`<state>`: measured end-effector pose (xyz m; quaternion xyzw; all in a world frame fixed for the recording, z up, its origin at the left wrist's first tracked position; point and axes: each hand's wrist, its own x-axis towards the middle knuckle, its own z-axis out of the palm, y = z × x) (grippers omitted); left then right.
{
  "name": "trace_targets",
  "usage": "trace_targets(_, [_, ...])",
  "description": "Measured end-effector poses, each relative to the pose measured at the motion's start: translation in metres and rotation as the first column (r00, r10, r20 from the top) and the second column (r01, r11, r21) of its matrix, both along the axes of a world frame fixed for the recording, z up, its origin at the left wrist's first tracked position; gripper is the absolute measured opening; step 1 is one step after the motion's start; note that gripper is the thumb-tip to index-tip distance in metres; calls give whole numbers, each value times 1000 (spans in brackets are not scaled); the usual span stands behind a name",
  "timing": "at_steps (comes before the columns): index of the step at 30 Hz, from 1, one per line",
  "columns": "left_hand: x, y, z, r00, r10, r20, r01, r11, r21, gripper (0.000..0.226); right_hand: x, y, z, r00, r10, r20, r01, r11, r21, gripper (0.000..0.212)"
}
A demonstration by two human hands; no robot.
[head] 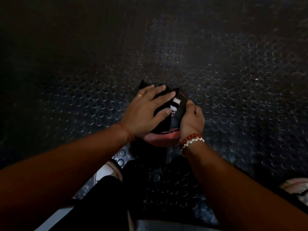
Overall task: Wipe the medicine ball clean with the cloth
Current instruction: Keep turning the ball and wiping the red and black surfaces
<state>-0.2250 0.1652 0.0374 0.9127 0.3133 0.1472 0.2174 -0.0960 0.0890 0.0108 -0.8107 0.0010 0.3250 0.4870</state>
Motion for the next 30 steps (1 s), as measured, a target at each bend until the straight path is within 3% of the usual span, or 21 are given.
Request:
trace_targets(5, [15,15,-2,967,255,12,-245,939,-240,49,4,7,2,999,-20,-31,19,999,-28,31])
trace_targets(8, [14,17,-7,823,568,-7,-500,719,-483,35,1,7,3,1000,-17,-18,16,999,-35,30])
trace_targets(10, [11,13,-11,728,685,-23,-556,571,-605,33,0,6,3,1000,-28,-12,27,999,-37,32])
trace_targets(12, [6,-4,-11,656,755,-9,-564,481,-672,37,2,6,5,999,-48,-22,47,999,-25,31])
trace_targets(13, [4,-16,-9,650,760,4,-559,482,-675,40,3,6,6,998,-58,-23,57,998,-14,31])
trace_targets(15, [0,-42,-6,733,677,63,-526,623,-578,50,3,5,7,997,-65,-29,64,998,-6,32])
trace_targets(17, [-5,-56,-3,867,490,97,-431,832,-349,55,1,5,8,998,-60,-23,60,998,-11,33])
trace_targets(19, [-10,-48,-8,967,223,127,-216,974,-70,52,-1,3,8,997,-72,-15,72,997,-5,35])
trace_targets(20, [-13,-39,-10,986,110,125,-115,993,35,50,-3,3,7,997,-82,-11,82,997,-3,35])
trace_targets(22, [-16,-18,-13,993,-8,116,-2,997,83,49,-5,4,8,995,-96,-14,96,995,-6,29])
trace_targets(23, [-15,-9,-14,992,-9,125,3,999,46,49,-7,6,10,994,-103,-22,103,995,-4,29])
trace_targets(25, [-9,-1,-15,977,151,154,-135,985,-112,48,-8,11,12,993,-113,-41,113,994,-8,34])
trace_targets(27, [0,2,-13,888,423,181,-349,876,-332,44,-8,14,15,991,-123,-52,122,992,-20,39])
trace_targets(30, [7,8,-18,682,729,62,-493,521,-697,36,-4,15,15,989,-127,-81,126,992,-21,31])
